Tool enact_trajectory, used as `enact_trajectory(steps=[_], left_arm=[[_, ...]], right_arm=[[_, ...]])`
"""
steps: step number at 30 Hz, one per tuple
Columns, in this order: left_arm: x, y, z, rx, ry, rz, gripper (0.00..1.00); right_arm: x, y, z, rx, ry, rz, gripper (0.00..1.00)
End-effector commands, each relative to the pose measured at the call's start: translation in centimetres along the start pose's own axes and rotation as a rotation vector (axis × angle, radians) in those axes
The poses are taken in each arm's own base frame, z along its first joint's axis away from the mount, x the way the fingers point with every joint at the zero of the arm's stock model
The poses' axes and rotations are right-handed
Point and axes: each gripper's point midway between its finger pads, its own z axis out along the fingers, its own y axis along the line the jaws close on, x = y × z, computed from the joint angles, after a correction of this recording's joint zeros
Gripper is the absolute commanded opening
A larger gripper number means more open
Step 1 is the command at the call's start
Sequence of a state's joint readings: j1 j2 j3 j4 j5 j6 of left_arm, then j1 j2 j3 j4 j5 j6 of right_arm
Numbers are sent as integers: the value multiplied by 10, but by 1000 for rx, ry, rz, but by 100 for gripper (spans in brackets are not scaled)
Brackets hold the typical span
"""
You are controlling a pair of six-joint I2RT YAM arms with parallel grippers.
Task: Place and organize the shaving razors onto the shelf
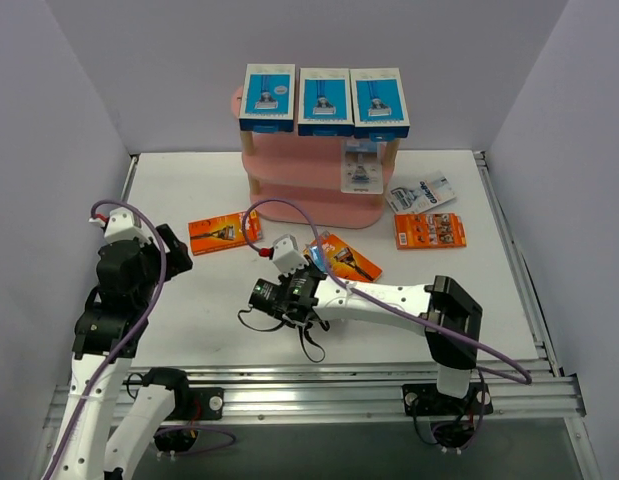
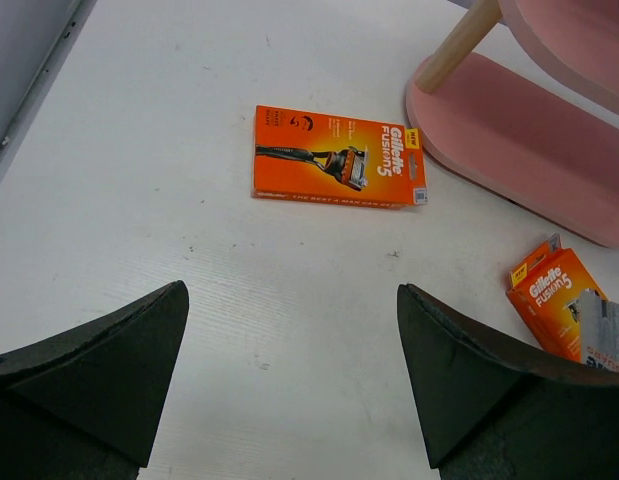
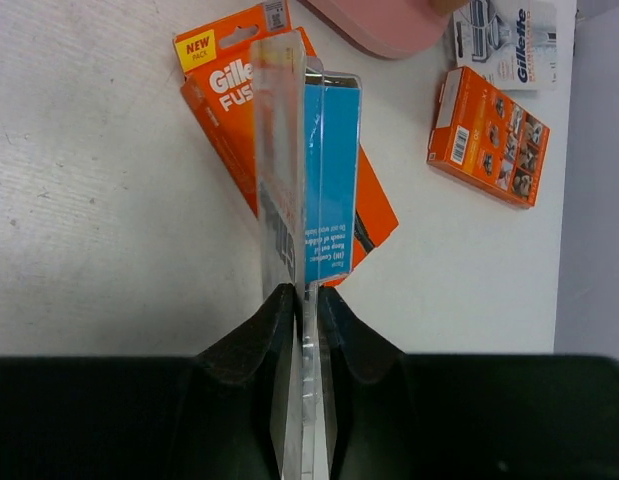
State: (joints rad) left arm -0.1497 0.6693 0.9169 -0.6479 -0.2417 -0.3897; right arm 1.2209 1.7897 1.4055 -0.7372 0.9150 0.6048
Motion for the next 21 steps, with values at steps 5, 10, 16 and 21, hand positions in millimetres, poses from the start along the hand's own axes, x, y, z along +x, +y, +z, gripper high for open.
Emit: enact_trajectory(steps=[5,10,16,21], left_arm=[[-19,-2,-6,-2,-50,-26,94],[-18,-4,-4,8,-41,-22,94],[-18,-6,-6,23,-44,-24,94],[-15,-13,-4,62,-32,-15,94]], right_arm=[[-20,12,-21,-81,-60,-11,55],[-29,21,-31,-232,-74,102,64],[-26,31,-39,-360,-66,189,64],[-4,31,-26,-409,-11,308,62]])
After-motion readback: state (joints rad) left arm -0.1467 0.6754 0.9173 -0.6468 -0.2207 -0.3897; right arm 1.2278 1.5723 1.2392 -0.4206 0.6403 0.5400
